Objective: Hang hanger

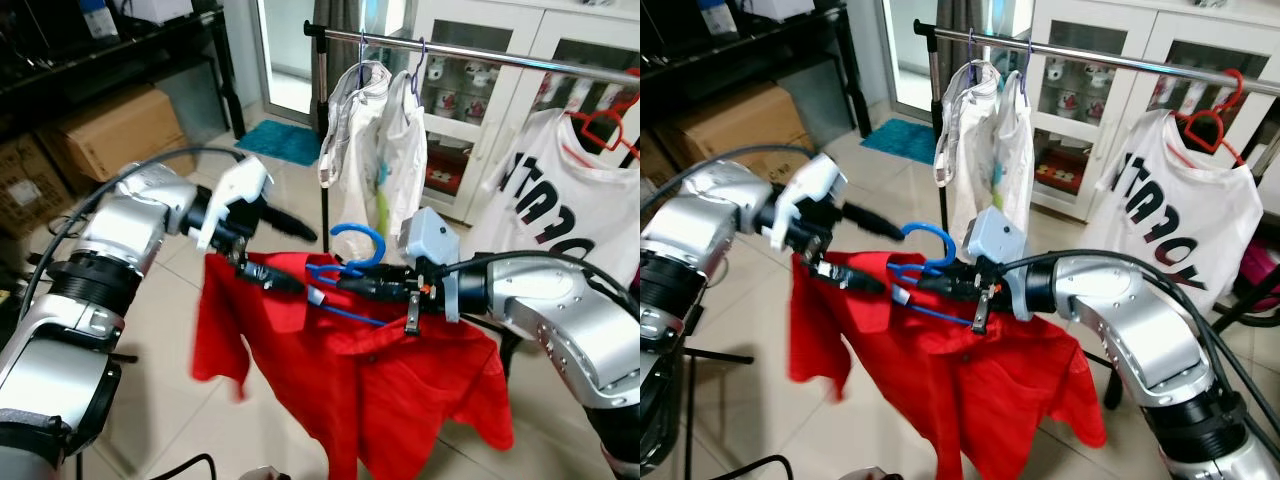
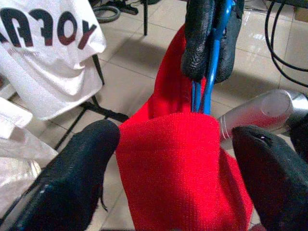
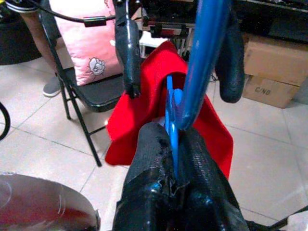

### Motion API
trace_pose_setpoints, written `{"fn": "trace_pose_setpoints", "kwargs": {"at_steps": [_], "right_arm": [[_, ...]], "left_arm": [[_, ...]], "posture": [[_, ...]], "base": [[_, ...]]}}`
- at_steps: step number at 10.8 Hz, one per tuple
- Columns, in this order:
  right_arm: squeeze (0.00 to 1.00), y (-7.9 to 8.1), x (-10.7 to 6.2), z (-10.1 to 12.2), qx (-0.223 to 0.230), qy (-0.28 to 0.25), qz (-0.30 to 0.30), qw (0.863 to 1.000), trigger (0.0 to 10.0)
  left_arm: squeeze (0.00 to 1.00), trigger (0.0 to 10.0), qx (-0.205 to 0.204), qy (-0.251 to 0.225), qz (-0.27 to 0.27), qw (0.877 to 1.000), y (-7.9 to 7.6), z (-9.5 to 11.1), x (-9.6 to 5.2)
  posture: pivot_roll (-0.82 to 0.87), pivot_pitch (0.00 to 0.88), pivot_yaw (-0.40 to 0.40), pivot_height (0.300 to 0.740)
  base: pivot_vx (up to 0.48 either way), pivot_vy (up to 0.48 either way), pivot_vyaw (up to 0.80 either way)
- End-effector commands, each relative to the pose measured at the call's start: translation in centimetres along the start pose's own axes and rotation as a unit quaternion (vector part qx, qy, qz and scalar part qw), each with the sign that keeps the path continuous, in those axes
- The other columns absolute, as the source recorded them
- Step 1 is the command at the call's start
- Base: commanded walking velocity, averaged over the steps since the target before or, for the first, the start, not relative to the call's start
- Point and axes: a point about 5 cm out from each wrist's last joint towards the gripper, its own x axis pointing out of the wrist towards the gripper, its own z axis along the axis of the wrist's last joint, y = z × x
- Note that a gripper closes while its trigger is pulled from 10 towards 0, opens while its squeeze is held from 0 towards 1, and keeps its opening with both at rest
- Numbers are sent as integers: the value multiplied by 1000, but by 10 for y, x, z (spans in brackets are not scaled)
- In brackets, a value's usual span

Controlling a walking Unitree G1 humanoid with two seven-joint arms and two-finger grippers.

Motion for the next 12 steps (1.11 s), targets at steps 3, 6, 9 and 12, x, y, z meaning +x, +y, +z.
{"fn": "trace_pose_setpoints", "kwargs": {"at_steps": [3,6,9,12], "right_arm": [[0,6,4,11,-23,-16,19,999,10000],[0,5,7,10,-26,-8,19,999,10000],[0,2,5,10,-23,-5,11,1000,10000],[0,-3,5,9,-20,-5,0,1000,10000]], "left_arm": [[0,0,-6,13,-21,1000,0,-2,6],[0,0,7,33,-35,999,3,-6,18],[0,0,49,35,-46,997,0,-5,27],[0,0,87,27,-36,995,-5,-7,25]], "posture": [[-180,0,105,740],[-197,0,115,740],[-180,0,105,740],[-168,0,91,740]], "base": [[0,0,0],[0,0,0],[0,0,0],[0,0,0]]}}
